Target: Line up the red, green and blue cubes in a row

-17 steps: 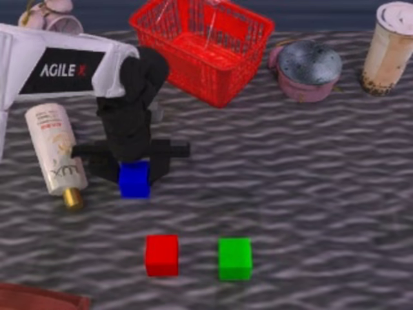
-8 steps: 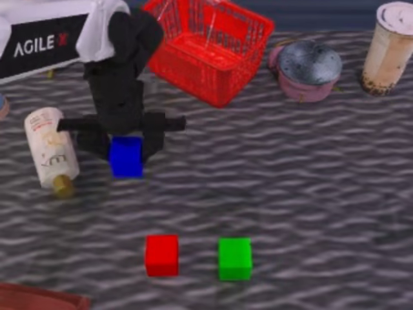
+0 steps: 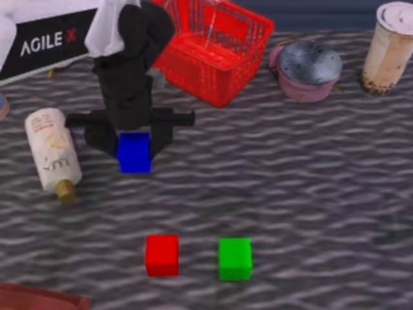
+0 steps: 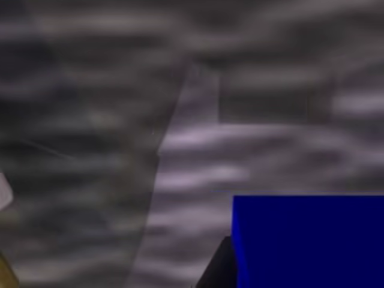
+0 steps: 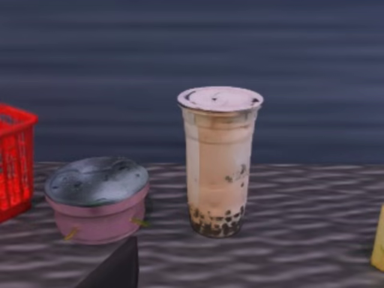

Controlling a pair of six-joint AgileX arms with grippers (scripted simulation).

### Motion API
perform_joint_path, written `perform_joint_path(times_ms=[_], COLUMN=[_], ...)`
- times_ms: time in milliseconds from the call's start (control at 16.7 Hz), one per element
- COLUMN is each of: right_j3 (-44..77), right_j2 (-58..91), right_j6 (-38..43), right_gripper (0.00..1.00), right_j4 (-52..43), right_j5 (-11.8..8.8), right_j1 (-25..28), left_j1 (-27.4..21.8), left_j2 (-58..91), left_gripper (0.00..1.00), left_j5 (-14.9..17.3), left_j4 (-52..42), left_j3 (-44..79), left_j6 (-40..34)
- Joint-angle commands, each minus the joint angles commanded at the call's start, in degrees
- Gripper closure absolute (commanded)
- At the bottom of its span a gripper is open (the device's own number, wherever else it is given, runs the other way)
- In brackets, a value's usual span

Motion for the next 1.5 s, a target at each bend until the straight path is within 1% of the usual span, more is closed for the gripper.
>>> perform_joint_path(times_ms=[180, 540, 660, 780, 1140, 1500], right_j3=[0.0, 0.0, 0.0, 0.0, 0.0, 0.0], right_j2=[0.0, 0.0, 0.0, 0.0, 0.0, 0.0], right_j6=[0.0, 0.0, 0.0, 0.0, 0.0, 0.0], right_gripper=[0.0, 0.0, 0.0, 0.0, 0.0, 0.0], right_j4=[0.0, 0.0, 0.0, 0.0, 0.0, 0.0], right_j5=[0.0, 0.0, 0.0, 0.0, 0.0, 0.0], right_j1=[0.0, 0.0, 0.0, 0.0, 0.0, 0.0], left_j1=[-7.16, -26.58, -30.66, -32.3, -32.19, -32.37], left_j2=[2.66, 8.15, 8.96, 9.19, 9.14, 11.5], left_gripper=[1.0, 1.0, 1.0, 1.0, 1.0, 1.0], left_j5=[-0.08, 0.04, 0.04, 0.01, -0.01, 0.02], left_j4=[-2.62, -8.79, -9.93, -10.36, -9.26, 2.47], left_j3=[4.89, 16.27, 18.83, 19.95, 18.87, 9.73], left_j6=[-7.22, -27.28, -31.36, -32.99, -32.8, -33.06])
